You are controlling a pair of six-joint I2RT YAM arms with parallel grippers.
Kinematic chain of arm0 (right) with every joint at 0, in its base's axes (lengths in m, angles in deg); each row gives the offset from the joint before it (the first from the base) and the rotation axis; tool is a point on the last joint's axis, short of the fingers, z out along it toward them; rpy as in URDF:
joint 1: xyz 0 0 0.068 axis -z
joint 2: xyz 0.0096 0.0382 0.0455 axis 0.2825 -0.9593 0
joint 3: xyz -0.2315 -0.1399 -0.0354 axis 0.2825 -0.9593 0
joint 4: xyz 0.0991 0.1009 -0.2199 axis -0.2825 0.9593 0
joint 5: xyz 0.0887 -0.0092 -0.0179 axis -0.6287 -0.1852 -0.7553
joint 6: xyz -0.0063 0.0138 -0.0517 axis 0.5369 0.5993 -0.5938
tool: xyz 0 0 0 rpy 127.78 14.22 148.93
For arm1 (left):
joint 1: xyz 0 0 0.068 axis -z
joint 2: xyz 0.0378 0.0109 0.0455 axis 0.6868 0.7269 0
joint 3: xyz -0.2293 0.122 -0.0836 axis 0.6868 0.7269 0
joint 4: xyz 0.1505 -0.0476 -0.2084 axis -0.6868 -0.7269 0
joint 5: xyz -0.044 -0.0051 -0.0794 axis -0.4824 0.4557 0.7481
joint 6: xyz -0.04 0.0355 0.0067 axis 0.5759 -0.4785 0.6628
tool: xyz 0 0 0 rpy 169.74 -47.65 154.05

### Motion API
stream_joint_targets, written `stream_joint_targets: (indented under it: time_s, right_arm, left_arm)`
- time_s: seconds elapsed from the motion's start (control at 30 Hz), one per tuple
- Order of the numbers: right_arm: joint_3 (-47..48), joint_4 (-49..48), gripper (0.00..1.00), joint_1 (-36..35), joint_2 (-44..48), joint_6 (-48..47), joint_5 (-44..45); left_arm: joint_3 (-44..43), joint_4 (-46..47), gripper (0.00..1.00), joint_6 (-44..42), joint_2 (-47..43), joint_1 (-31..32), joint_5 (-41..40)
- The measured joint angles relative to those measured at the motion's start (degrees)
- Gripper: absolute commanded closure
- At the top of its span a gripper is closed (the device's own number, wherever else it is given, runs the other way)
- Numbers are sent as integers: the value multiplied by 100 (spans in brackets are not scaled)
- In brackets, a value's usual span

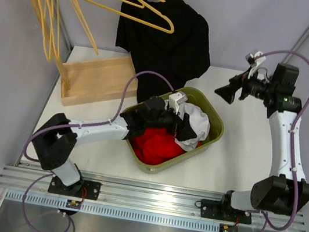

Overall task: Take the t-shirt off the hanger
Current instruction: Place the tshirt into the basket, then grab a hanger with a tshirt on it with the left arm

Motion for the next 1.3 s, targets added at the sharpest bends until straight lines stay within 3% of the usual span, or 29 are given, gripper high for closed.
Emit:
stream_joint_targets:
  time_s: [0.2, 0.43, 0.6, 0.87, 1.0, 1.03, 1.13, 1.23, 1.3]
  right_arm:
    - [3213, 678, 1, -236, -1733, 385, 52]
    - [6164, 1084, 1, -1091, -3530, 577, 435]
    - [6467, 227, 2, -1399, -4046, 1121, 918]
    - [6913, -1019, 11, -1445, -4900, 1650, 1388]
    - [6913, -1250, 34, -1521, -5165, 1646, 1362]
    - [6913, -1294, 49, -1550, -5222, 1633, 1349]
    - [6913, -1368, 72, -1626, -5355, 1622, 1174]
    - [6913, -1443, 81, -1679, -5414, 1639, 933]
    - [6916, -1451, 81, -1690, -5414, 1652, 809]
  left_arm:
    - [-101, -911, 1, -494, -1047, 92, -538]
    - [-90, -1823, 1, -916, -2009, 90, -1128]
    - [243, -2361, 1, -1010, -2763, 90, -1665]
    - [1169, -2855, 1, -796, -4417, 90, -2566]
    - [1349, -3067, 1, -678, -4911, 90, -2855]
    - [1351, -3115, 1, -671, -4972, 90, -2892]
    - [1351, -3209, 1, -632, -5104, 90, -2986]
    - [1351, -3364, 1, -612, -5145, 90, -3056]
    - [1351, -3427, 1, -586, -5156, 90, -3073]
